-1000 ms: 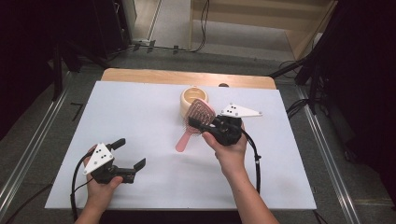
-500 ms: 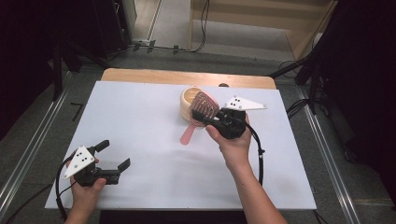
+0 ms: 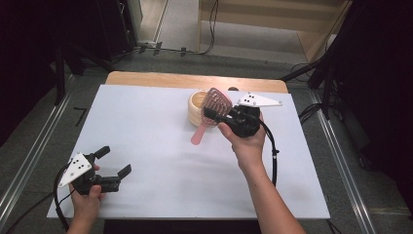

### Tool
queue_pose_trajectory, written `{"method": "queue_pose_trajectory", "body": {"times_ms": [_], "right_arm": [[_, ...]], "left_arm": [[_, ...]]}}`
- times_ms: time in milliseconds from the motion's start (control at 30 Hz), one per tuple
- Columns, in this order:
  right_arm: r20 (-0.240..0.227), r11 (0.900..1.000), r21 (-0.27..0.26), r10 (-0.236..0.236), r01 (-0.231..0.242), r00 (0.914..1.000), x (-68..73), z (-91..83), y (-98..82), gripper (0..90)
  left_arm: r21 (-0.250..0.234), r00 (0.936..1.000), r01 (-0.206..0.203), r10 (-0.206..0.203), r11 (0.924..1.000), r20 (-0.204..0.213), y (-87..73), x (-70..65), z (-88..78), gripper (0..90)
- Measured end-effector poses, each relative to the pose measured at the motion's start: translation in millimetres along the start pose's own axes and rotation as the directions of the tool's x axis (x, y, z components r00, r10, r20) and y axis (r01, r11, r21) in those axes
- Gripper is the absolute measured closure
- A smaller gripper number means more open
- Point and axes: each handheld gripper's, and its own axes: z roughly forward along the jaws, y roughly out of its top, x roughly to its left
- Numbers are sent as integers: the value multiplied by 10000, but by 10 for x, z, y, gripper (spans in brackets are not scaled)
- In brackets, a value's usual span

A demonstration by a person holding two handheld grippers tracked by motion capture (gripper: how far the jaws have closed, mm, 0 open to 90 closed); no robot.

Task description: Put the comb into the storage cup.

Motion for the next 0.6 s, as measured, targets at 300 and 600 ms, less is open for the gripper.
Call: {"method": "queue_pose_trajectory", "body": {"times_ms": [300,600], "right_arm": [[-22,9997,-187,136,-137,9999,-77,-19,69,614],[110,9991,-420,117,-112,9999,-127,-10,121,614]], "left_arm": [[47,9999,105,-105,9999,-52,-16,9,11,0],[50,9999,113,-113,9999,-9,-19,10,14,0]]}}
